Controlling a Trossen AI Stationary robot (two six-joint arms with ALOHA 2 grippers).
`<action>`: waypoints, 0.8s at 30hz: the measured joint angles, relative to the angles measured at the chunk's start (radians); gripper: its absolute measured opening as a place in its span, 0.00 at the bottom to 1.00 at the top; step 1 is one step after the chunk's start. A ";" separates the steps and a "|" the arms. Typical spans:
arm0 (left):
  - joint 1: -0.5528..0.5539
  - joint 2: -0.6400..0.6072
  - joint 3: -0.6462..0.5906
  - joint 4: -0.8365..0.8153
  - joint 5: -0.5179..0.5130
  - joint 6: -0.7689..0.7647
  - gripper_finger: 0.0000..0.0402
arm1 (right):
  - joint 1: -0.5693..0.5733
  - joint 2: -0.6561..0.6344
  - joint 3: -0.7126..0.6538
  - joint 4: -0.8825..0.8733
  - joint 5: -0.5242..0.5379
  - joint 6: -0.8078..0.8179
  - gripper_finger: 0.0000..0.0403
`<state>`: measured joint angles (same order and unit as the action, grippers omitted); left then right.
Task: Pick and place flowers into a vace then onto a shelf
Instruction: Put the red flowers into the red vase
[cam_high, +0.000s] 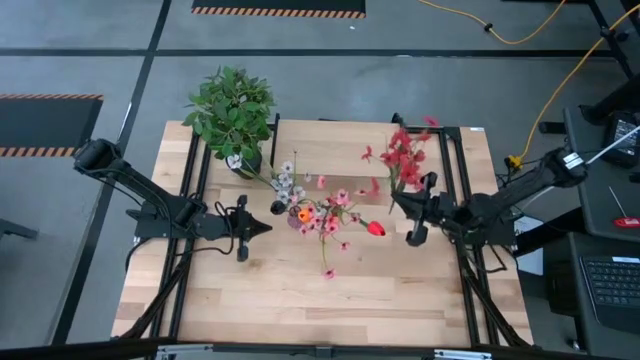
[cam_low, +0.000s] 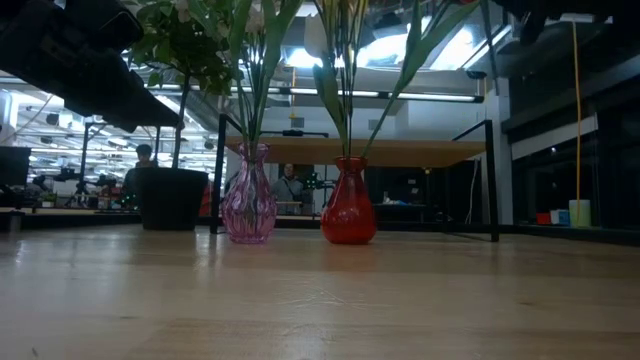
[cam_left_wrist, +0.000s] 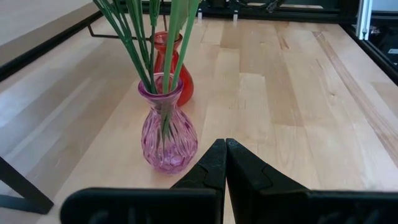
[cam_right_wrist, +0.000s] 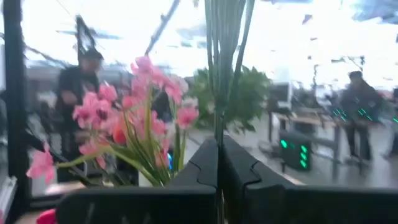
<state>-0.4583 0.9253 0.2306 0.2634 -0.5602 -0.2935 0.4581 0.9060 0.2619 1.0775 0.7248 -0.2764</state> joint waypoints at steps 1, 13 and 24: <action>0.000 0.000 0.000 0.000 -0.001 0.000 0.01 | -0.019 0.019 -0.017 0.055 -0.035 -0.003 0.00; 0.000 0.000 0.000 0.001 -0.025 -0.010 0.01 | -0.194 0.327 -0.013 0.421 -0.260 0.002 0.00; 0.000 0.000 0.000 -0.007 -0.024 -0.010 0.01 | -0.288 0.593 0.143 0.495 -0.365 0.008 0.00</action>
<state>-0.4583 0.9253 0.2310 0.2563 -0.5841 -0.3031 0.1705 1.4985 0.4049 1.5723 0.3595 -0.2679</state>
